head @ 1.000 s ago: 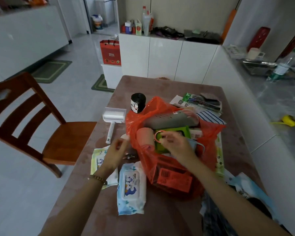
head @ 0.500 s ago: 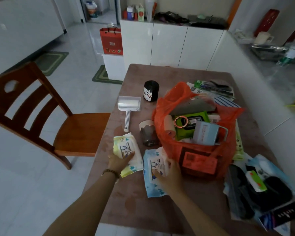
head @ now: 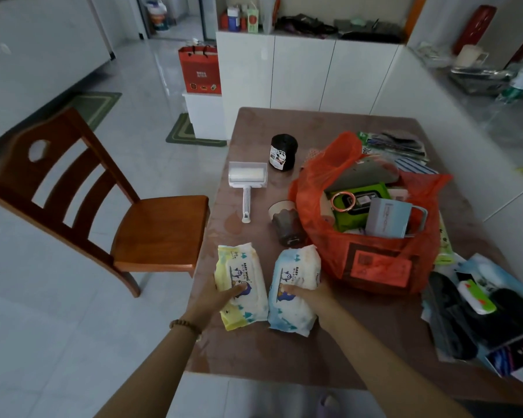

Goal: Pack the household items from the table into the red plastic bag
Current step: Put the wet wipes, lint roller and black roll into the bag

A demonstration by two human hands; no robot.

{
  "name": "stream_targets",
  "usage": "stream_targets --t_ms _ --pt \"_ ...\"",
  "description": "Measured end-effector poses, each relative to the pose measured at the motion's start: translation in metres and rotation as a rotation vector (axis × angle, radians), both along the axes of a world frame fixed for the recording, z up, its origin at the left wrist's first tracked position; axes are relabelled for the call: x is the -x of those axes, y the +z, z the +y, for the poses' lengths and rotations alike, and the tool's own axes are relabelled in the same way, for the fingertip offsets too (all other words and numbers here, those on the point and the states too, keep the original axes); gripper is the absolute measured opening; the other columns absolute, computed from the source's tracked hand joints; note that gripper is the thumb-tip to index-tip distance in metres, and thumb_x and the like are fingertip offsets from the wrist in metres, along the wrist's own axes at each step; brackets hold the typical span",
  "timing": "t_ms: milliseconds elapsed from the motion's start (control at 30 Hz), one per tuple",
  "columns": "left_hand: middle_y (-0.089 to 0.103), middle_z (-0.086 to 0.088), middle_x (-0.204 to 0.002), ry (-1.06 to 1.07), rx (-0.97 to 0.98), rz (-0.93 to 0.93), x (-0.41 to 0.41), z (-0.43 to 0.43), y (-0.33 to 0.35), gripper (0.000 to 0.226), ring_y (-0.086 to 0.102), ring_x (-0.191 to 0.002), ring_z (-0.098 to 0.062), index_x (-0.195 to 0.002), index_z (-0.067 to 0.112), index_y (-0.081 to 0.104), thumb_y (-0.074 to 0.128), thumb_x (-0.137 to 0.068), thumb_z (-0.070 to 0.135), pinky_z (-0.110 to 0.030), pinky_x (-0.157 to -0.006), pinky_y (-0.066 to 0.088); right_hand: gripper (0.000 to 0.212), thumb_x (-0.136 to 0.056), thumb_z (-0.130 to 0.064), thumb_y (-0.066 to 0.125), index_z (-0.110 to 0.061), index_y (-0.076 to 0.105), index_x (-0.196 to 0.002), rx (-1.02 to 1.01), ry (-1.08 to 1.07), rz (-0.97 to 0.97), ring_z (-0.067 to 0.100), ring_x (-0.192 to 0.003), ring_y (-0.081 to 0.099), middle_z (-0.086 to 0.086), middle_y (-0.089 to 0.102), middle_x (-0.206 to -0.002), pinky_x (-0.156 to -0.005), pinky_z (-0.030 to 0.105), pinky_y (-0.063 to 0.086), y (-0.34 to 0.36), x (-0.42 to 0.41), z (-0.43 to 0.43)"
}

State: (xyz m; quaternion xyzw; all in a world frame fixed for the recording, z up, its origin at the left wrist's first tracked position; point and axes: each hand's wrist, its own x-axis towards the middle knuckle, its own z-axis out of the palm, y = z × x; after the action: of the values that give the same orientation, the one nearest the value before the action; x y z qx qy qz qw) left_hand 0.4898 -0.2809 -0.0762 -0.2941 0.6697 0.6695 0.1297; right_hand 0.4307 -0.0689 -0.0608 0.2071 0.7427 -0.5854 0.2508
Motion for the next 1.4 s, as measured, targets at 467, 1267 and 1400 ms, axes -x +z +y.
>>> stream_targets --t_ms 467,1267,1400 --pt "0.075 -0.009 -0.103 0.077 -0.383 0.049 -0.006 0.012 0.017 0.046 0.073 -0.089 -0.025 -0.116 0.02 0.06 0.04 -0.092 0.054 -0.038 -0.07 0.061 0.059 -0.077 -0.053 0.068 -0.027 0.053 -0.128 0.353 0.161 -0.105 0.02 -0.104 0.067 0.001 0.069 -0.117 -0.092 0.042 0.054 0.005 -0.02 -0.06" --pt "0.058 -0.004 -0.114 0.048 0.304 0.378 0.153 0.137 0.167 0.033 0.054 -0.116 -0.024 -0.116 0.017 0.056 0.041 -0.098 0.041 -0.026 -0.095 0.045 0.037 -0.076 -0.029 0.061 -0.019 0.066 -0.111 0.94 -0.118 0.095 0.022 -0.087 0.073 0.006 0.075 -0.101 -0.071 0.039 0.061 0.16 0.088 0.099" --pt "0.036 -0.014 -0.142 0.064 0.626 0.321 0.183 0.137 0.137 0.083 0.031 -0.135 -0.031 -0.145 0.009 0.026 0.073 -0.079 0.03 -0.04 -0.11 0.027 0.05 -0.076 -0.03 0.064 -0.016 0.062 -0.125 0.884 -0.109 0.039 0.025 -0.099 0.069 0.01 0.07 -0.117 -0.081 0.04 0.058 0.149 0.127 0.115"
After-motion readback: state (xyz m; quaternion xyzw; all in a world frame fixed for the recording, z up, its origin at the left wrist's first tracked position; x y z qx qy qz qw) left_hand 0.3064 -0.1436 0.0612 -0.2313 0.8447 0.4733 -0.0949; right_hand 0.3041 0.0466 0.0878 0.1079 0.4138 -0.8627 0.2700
